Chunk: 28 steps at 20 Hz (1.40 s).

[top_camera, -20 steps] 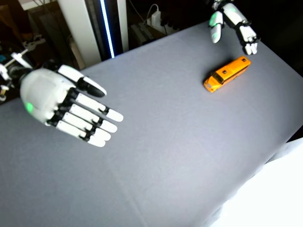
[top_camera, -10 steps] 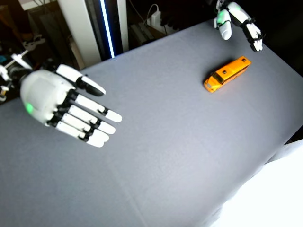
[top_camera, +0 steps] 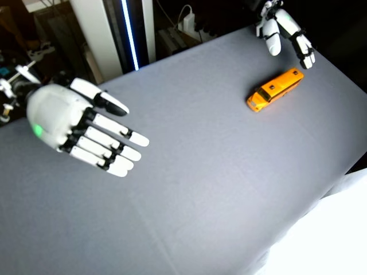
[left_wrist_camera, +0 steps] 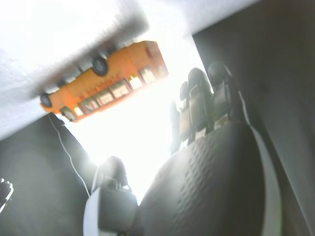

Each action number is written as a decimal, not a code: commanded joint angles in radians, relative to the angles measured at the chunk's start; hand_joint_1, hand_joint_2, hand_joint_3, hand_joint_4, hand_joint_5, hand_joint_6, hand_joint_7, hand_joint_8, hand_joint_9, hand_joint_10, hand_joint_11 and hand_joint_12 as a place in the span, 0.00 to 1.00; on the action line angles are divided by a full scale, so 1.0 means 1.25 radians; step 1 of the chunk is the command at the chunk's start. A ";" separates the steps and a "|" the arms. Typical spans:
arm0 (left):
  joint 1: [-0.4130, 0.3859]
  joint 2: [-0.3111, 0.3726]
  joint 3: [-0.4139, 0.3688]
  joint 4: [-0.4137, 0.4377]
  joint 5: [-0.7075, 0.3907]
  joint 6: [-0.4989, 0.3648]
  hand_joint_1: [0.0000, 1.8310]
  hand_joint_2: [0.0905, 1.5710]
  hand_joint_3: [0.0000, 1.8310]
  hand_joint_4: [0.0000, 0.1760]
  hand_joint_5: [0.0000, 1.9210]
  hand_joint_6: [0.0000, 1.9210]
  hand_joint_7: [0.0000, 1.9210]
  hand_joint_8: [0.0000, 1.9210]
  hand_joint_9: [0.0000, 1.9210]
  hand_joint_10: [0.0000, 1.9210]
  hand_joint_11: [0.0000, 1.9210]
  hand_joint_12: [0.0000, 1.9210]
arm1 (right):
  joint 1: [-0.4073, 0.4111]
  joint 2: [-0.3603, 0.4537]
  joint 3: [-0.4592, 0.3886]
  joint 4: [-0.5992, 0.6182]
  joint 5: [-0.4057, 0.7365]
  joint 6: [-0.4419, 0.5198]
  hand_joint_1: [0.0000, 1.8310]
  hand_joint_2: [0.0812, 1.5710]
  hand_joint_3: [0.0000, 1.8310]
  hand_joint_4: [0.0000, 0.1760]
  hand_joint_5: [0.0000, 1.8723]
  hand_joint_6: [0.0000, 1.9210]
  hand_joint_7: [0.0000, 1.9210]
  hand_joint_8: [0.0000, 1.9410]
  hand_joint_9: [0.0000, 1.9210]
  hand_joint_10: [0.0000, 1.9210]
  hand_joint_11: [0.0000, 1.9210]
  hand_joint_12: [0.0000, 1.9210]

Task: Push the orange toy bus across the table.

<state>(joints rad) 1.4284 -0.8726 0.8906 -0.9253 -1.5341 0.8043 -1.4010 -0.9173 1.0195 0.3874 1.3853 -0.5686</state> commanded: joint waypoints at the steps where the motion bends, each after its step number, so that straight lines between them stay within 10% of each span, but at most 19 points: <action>1: -0.001 -0.006 0.005 0.015 -0.087 -0.005 0.00 0.67 0.00 0.86 0.13 0.00 0.14 0.00 0.14 0.00 0.04 0.22 | 0.003 0.000 0.001 0.003 0.097 0.009 0.20 0.86 0.00 0.28 0.23 0.00 0.18 0.00 0.17 0.00 0.19 0.02; 11: -0.002 -0.016 0.009 0.034 -0.069 -0.006 0.00 0.70 0.01 0.98 0.15 0.01 0.15 0.00 0.15 0.00 0.05 0.22 | 0.003 -0.004 0.001 0.002 0.093 0.010 0.21 0.86 0.00 0.29 0.24 0.00 0.18 0.00 0.17 0.00 0.19 0.02; 28: -0.041 -0.055 0.028 0.077 -0.040 -0.006 0.00 0.74 0.01 0.41 0.17 0.00 0.14 0.00 0.17 0.00 0.00 0.40 | 0.002 -0.005 0.002 0.002 0.091 0.011 0.24 0.87 0.00 0.19 0.23 0.00 0.18 0.00 0.16 0.00 0.18 0.02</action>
<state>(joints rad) 1.3853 -0.9283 0.9245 -0.8783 -1.5074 0.8261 -1.4010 -0.9253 1.0195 0.3851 1.3769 -0.5644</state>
